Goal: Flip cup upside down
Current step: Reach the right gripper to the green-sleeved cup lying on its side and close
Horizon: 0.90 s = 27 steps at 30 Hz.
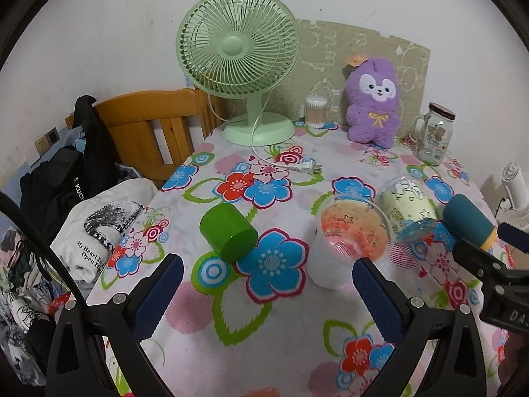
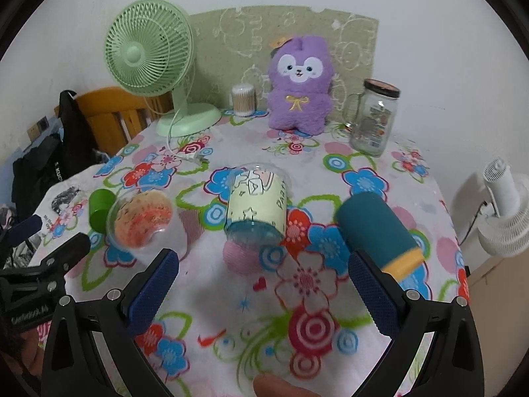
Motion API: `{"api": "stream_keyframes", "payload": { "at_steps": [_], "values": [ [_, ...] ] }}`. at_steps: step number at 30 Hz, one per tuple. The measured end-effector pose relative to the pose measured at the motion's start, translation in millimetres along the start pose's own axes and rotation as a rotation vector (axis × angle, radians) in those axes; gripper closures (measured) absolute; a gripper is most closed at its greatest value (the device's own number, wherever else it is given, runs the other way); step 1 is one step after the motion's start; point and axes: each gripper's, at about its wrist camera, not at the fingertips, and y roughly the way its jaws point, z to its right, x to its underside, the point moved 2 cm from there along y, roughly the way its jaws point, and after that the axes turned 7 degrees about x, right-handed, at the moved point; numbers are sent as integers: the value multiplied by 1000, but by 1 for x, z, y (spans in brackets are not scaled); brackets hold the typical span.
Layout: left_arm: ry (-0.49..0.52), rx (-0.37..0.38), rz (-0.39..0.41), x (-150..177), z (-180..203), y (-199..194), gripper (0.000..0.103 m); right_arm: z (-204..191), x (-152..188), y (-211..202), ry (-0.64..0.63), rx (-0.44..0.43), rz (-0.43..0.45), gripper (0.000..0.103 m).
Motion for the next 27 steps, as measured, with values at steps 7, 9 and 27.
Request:
{"api": "stream_keyframes", "payload": {
  "at_steps": [7,9,27],
  "values": [
    [2,-26,2,-10,-3,16,0,0,-22,53,-1,-7,-77,0],
    [4,-35,5,-13,-5,19,0,1,-27,68,4,-11,-99,0],
    [15,-43,-6,-13,-7,29,0,-10,-31,114,-5,-66,-198,9]
  ]
}}
